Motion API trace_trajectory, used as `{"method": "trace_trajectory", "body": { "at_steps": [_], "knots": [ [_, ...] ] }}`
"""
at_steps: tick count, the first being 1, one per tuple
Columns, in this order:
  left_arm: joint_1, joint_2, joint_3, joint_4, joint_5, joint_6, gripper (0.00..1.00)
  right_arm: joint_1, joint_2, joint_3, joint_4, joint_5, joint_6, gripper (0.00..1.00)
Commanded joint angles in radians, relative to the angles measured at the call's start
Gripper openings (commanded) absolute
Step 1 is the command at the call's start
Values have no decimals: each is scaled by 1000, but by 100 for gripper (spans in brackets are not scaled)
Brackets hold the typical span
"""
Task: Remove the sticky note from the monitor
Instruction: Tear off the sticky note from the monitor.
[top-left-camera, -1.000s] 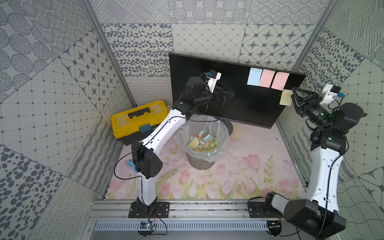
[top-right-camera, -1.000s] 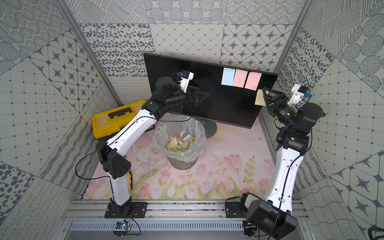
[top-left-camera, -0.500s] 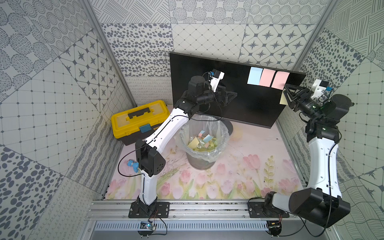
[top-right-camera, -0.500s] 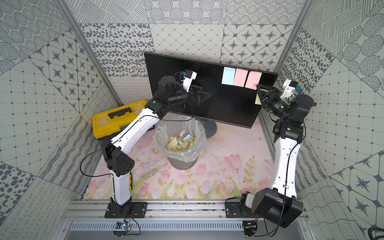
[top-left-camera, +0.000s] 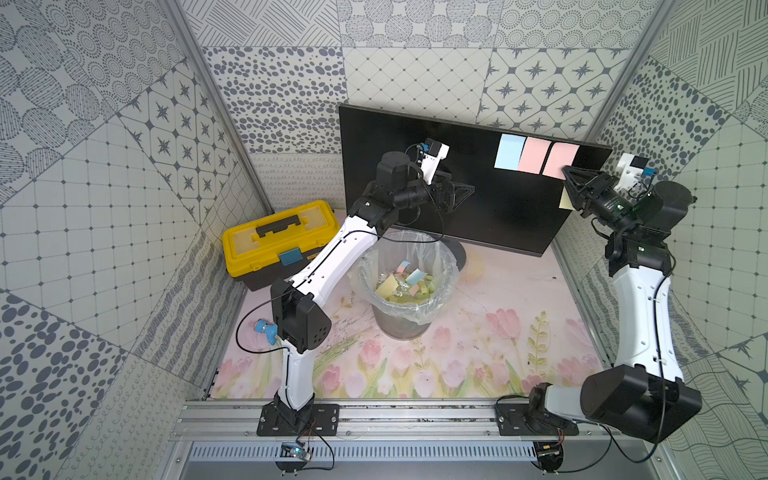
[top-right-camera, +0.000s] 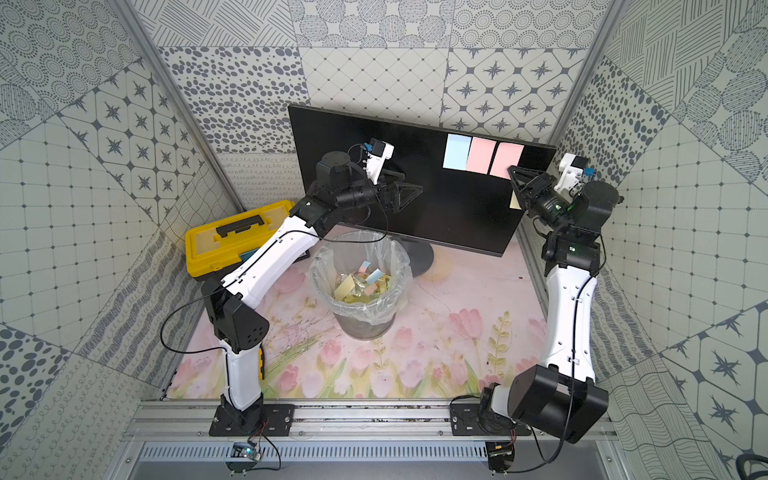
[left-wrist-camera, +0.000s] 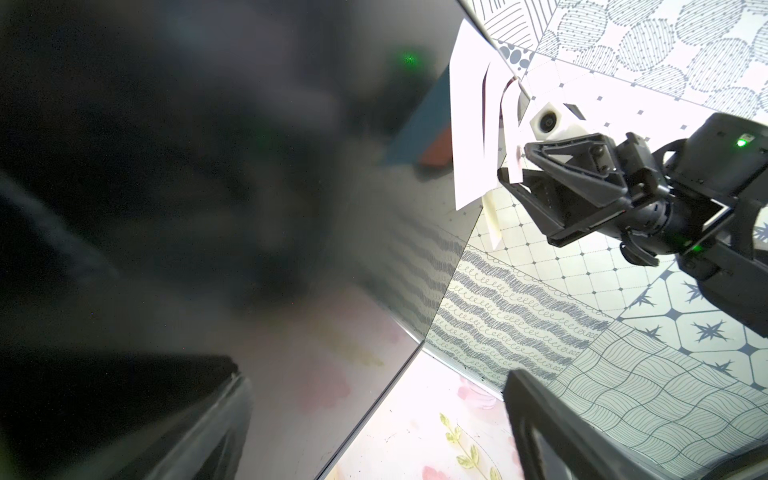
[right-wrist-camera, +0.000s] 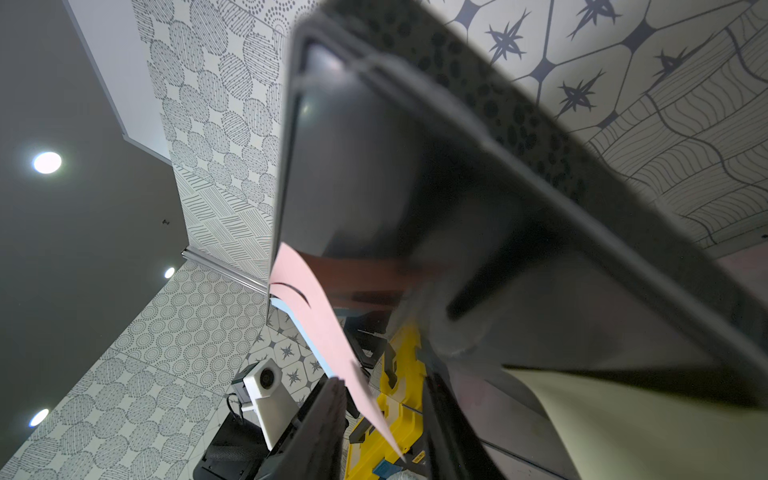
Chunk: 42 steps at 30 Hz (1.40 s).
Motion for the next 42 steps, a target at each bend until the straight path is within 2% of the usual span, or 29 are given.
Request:
{"method": "trace_trajectory", "body": {
  "at_steps": [1,8,24,31,37,40,42],
  "knots": [
    [-1,9,12,61,-90,31,99,9,-2,33,41,12,-18,25],
    [-1,8,12,58,-89,31,99,9,-33,35,1,21,-45,0],
    [-1,6,13,45,-95,38,99,7,-152,-8,-110,17,-114,0],
    [-1,-23,4,9,-86,54,99,4,-222,16,-210,82,-254,0],
    [-1,-86,-44,0,-86,97,99,9,-249,53,-223,50,-353,0],
    [0,-136,-99,10,-101,139,99,45,-247,88,-271,23,-423,0],
    [0,-180,-145,19,-119,168,99,111,-236,116,-326,15,-499,0]
  ]
}}
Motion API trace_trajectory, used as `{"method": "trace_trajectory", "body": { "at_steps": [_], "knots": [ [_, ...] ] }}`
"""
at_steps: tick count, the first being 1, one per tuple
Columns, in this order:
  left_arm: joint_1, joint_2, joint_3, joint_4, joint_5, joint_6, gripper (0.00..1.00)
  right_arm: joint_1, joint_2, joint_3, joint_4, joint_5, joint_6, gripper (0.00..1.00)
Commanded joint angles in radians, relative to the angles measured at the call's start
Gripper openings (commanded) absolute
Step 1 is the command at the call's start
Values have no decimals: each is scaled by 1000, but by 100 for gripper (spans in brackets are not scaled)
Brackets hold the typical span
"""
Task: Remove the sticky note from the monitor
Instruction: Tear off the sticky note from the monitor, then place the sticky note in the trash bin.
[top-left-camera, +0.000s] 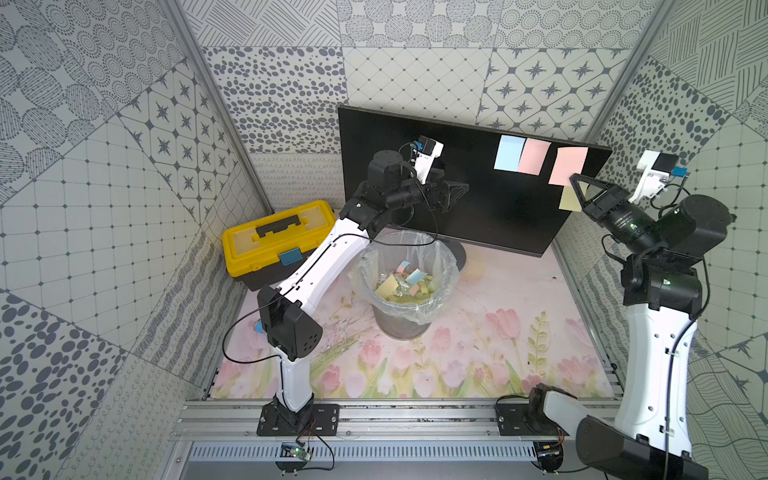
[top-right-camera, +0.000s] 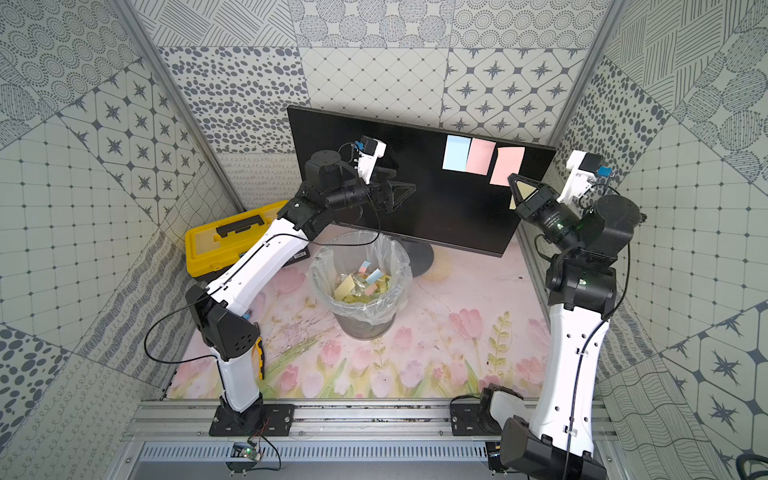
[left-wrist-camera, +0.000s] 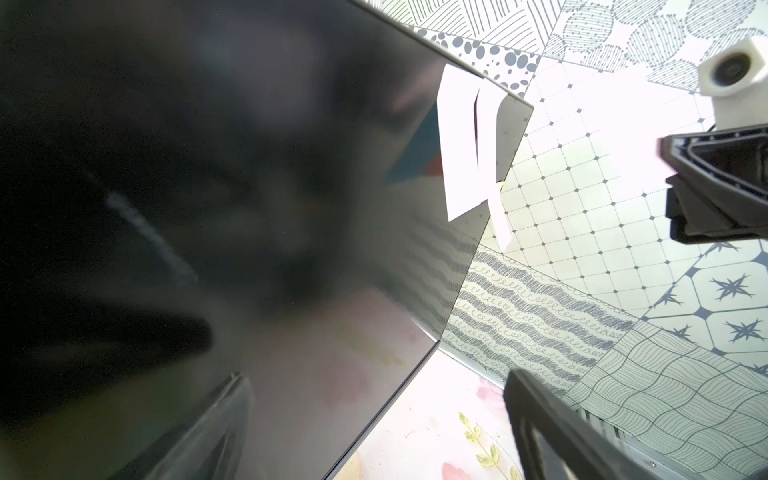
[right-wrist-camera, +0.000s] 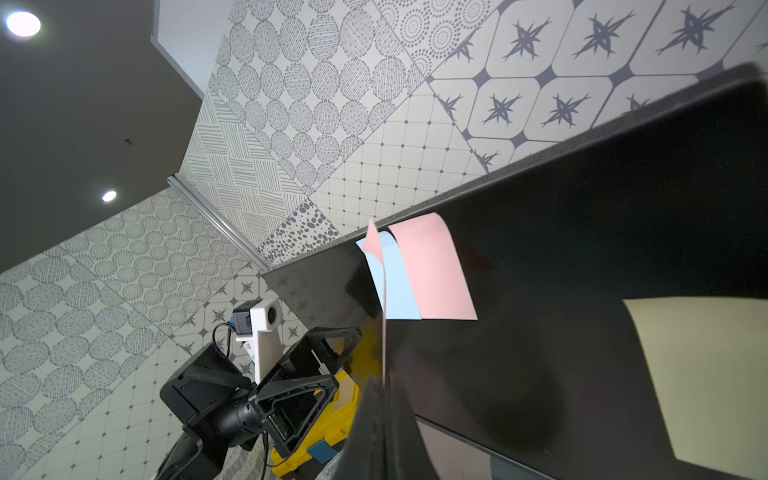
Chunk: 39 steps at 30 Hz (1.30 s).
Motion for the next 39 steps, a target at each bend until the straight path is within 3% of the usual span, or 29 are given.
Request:
{"method": "trace_trajectory", "body": {
  "at_steps": [1,8,16,21,28,39],
  "knots": [
    [0,-93,-89,49,-69,113,99,87,4,60,-81,-27,-155,0],
    [28,-289,-337,84,-246,171,99,341,87,104,-248,58,-342,0],
    [180,-471,-554,34,-370,-40,99,577,231,230,-487,207,-555,0],
    [238,-552,-655,9,-492,-82,99,707,328,299,-642,317,-678,0],
    [274,-589,-702,-2,-544,-89,99,882,503,441,-861,424,-818,0],
    [280,-574,-702,7,-535,-82,99,1016,677,548,-1026,512,-933,0]
  ]
}}
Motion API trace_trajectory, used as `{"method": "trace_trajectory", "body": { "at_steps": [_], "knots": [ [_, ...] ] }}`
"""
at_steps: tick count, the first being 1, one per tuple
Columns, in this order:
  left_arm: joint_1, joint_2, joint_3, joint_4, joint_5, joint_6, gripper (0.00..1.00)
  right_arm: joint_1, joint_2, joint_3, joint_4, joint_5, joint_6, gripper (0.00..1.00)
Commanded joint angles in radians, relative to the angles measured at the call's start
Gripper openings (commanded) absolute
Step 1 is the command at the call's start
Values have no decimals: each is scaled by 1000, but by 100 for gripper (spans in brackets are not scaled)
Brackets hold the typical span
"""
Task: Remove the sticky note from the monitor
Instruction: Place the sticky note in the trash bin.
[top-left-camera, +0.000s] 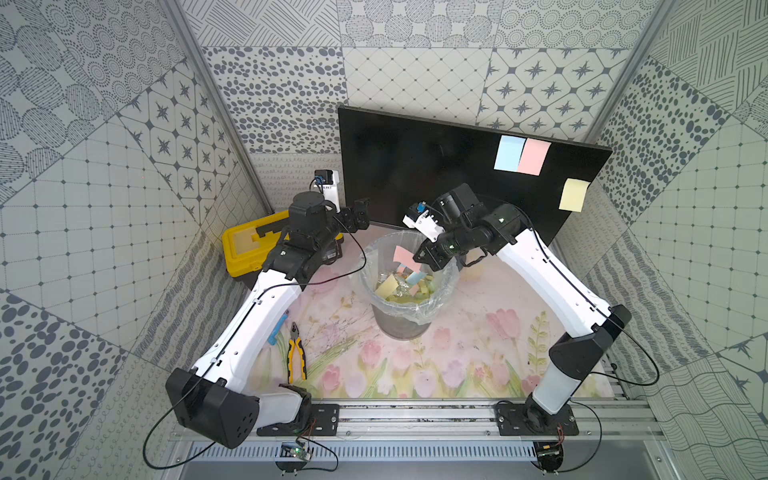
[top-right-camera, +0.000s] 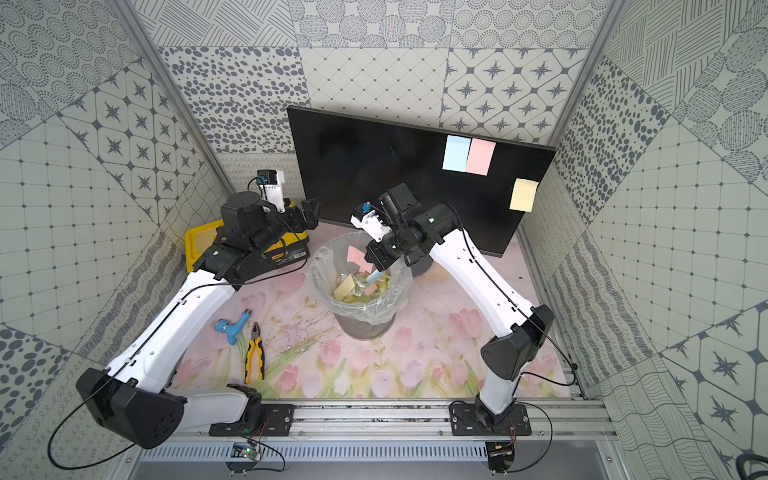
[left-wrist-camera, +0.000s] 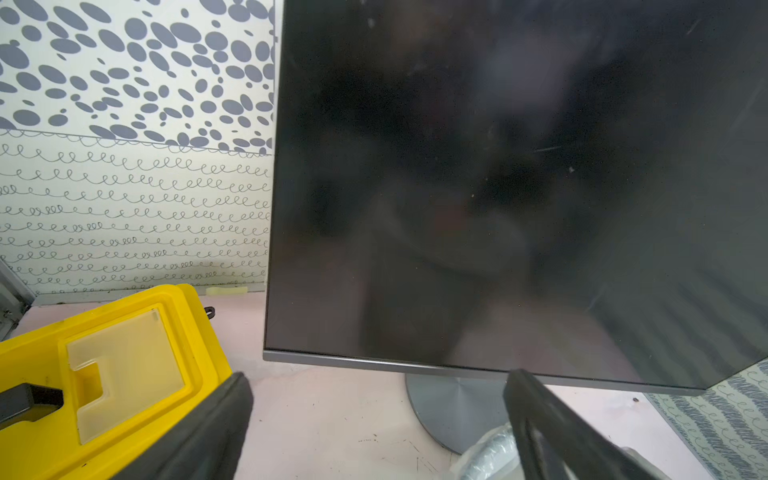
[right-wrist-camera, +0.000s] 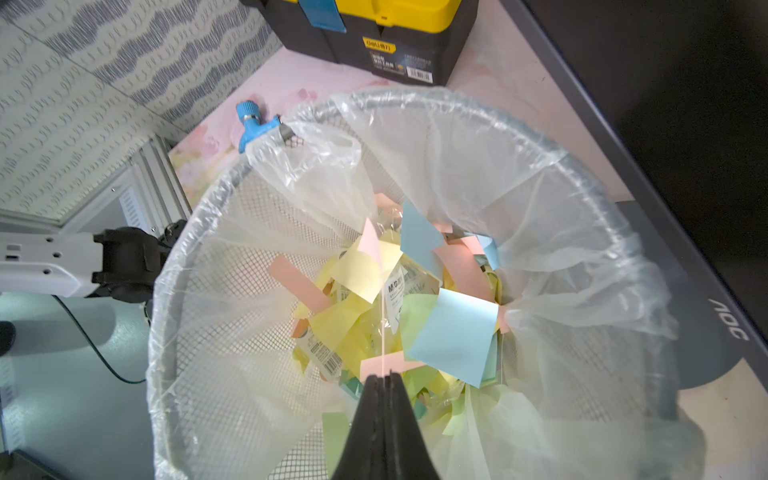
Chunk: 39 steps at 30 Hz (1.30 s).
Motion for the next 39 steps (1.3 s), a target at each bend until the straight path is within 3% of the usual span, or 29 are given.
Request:
{"method": "trace_trajectory", "body": {
  "at_steps": [1,5,12,19,28,36,39],
  "knots": [
    [9,3,1,23,-30,-15,99,29,32,50,-72,42,-69,0],
    [9,9,3,26,-24,-18,99,65,83,86,-133,86,-105,2],
    [8,11,3,25,-18,-18,99,82,109,132,-149,168,-116,47],
    [8,11,-2,28,-17,-15,99,82,95,144,-131,215,-116,72],
    [9,16,-6,44,35,-19,99,79,47,181,-100,321,-104,82],
    [8,43,28,73,189,-18,99,55,-13,227,-89,354,-65,86],
    [8,57,29,116,266,-35,99,41,-56,231,-61,379,-40,92]
  ]
}}
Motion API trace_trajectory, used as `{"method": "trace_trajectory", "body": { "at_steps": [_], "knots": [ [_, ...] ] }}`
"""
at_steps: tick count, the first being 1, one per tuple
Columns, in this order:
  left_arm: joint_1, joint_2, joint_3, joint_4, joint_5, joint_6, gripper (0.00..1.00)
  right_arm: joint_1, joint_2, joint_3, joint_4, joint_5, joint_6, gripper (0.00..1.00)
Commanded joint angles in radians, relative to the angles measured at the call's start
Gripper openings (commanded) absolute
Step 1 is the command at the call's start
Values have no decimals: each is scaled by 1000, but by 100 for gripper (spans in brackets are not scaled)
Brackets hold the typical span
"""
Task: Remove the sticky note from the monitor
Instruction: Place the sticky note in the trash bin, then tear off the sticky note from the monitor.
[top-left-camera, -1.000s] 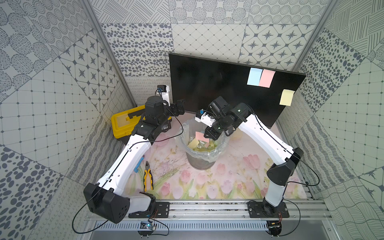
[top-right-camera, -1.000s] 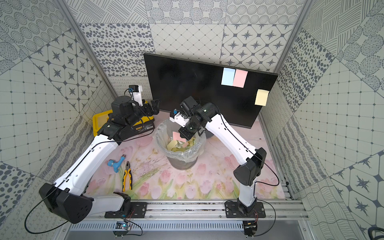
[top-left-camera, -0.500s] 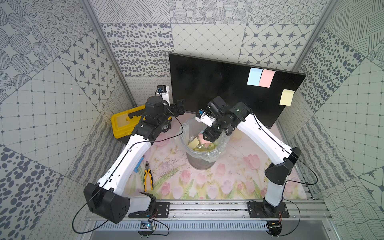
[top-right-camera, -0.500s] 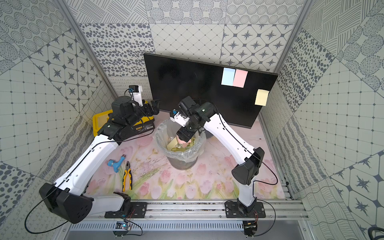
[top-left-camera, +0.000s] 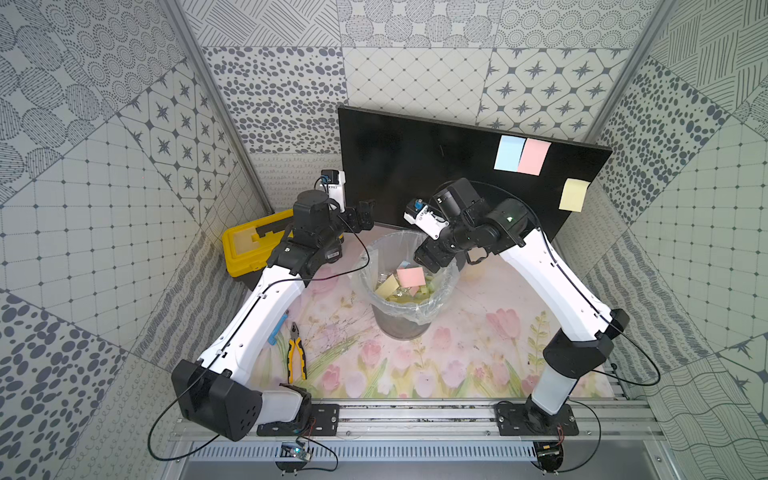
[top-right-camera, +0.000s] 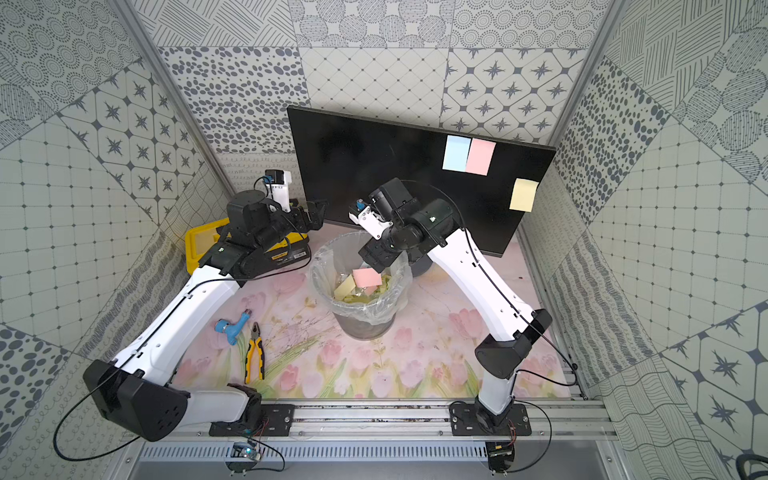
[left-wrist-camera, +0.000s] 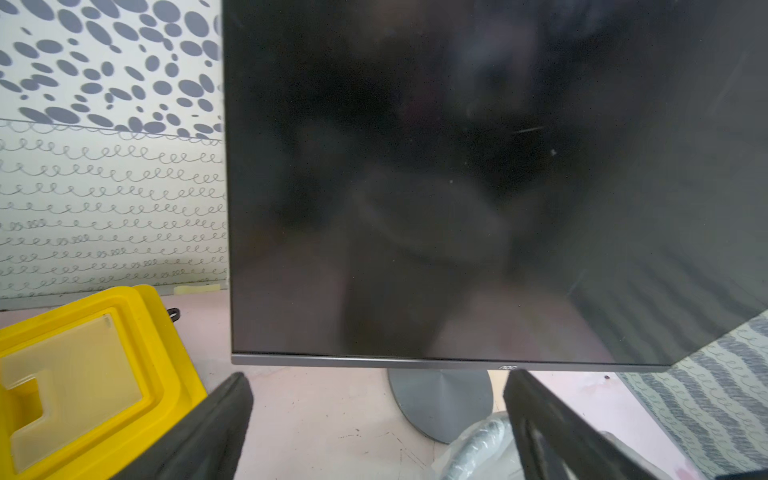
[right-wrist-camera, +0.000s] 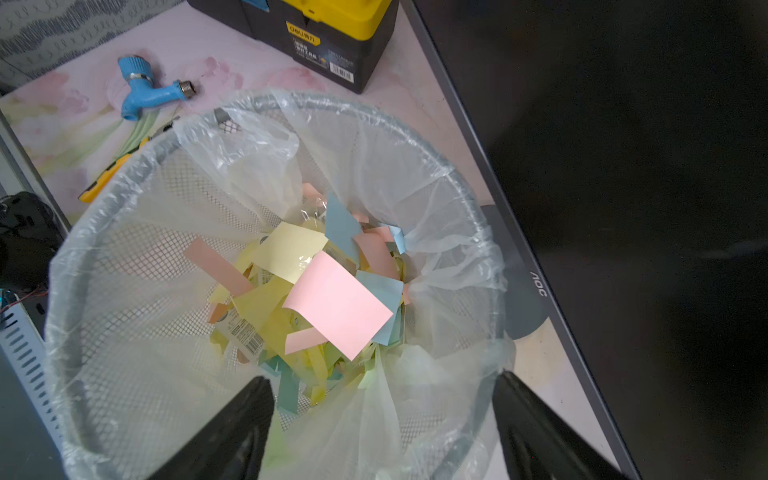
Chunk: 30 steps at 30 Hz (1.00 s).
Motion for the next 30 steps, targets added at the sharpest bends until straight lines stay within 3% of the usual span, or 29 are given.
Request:
{"method": "trace_trajectory", "body": {
  "at_steps": [1,6,11,18,24,30],
  "knots": [
    [6,20,18,111,188,-33,99,-22,-69,21,66,36,37,94],
    [-18,60,58,140,304,-5,99,-62,-152,-28,142,52,82,97],
    [-103,111,123,136,329,132,99,-106,-284,-167,302,93,114,97],
    [-167,216,245,140,381,152,99,-251,-493,-372,489,73,192,97],
    [-200,313,360,168,403,138,99,-506,-645,-521,598,-138,304,97],
    [-225,430,511,170,410,96,99,-770,-684,-576,637,-413,417,97]
  ]
}}
